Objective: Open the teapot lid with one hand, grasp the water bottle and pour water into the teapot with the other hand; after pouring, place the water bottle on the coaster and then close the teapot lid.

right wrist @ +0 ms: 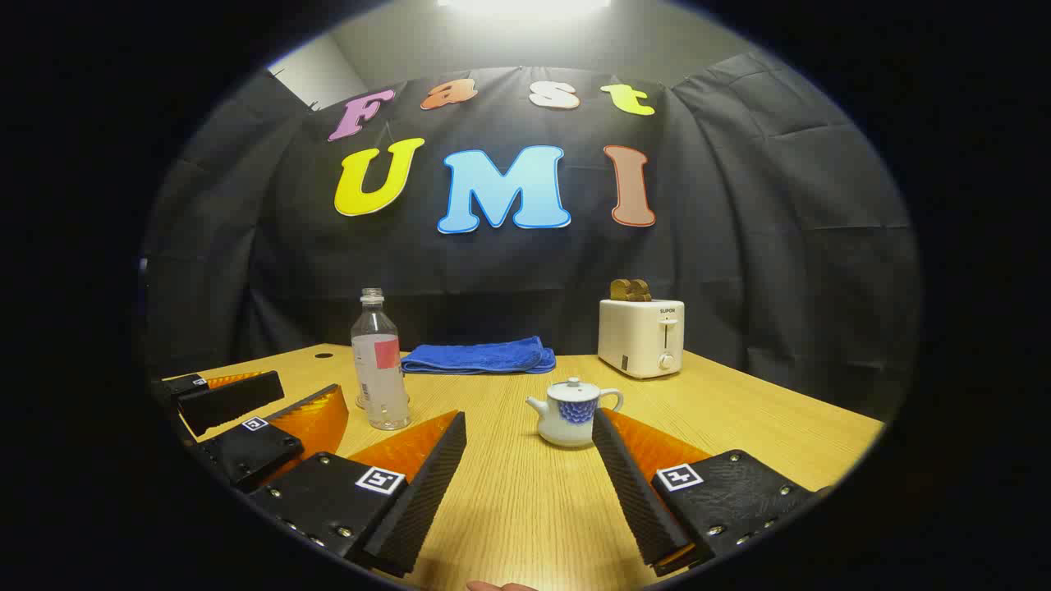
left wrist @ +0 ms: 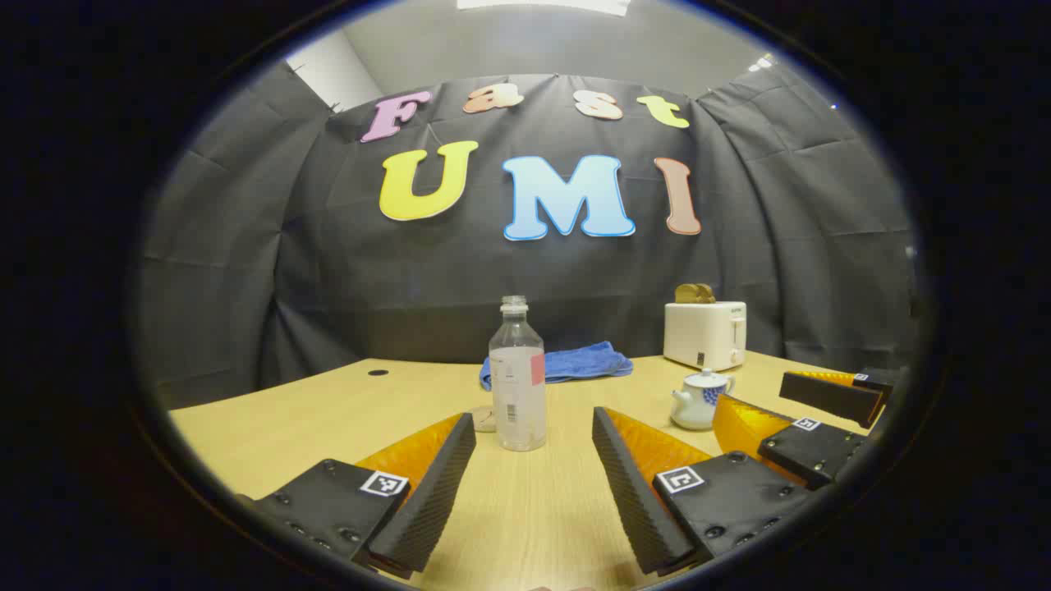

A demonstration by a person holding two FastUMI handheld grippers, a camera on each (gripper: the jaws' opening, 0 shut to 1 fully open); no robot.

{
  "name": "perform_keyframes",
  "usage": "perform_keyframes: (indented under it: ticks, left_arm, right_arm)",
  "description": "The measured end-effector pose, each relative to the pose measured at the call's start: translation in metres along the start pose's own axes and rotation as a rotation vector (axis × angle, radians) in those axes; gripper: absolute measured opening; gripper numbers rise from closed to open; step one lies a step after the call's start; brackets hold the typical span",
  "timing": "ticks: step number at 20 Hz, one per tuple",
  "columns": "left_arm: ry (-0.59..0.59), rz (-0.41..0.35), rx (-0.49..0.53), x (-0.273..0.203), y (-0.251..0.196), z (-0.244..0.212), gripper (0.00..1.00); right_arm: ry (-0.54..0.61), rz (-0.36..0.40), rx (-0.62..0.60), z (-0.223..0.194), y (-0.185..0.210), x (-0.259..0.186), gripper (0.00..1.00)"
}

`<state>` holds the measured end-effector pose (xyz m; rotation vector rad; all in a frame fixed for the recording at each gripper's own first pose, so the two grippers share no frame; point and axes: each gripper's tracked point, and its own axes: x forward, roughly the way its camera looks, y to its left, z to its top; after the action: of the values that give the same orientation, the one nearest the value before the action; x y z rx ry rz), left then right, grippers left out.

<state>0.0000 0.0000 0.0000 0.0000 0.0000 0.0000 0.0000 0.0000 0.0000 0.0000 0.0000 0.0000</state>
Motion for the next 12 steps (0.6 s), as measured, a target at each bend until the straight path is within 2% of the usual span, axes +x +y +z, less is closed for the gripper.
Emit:
perform_keyframes:
  ticks: [12]
  left_arm:
    - [0.000,0.016,0.001,0.0012,0.0016,0.0000,1.00]
  right_arm:
    - [-0.001,-0.006,0.000,0.0004,-0.0005,-0.0005,0.96]
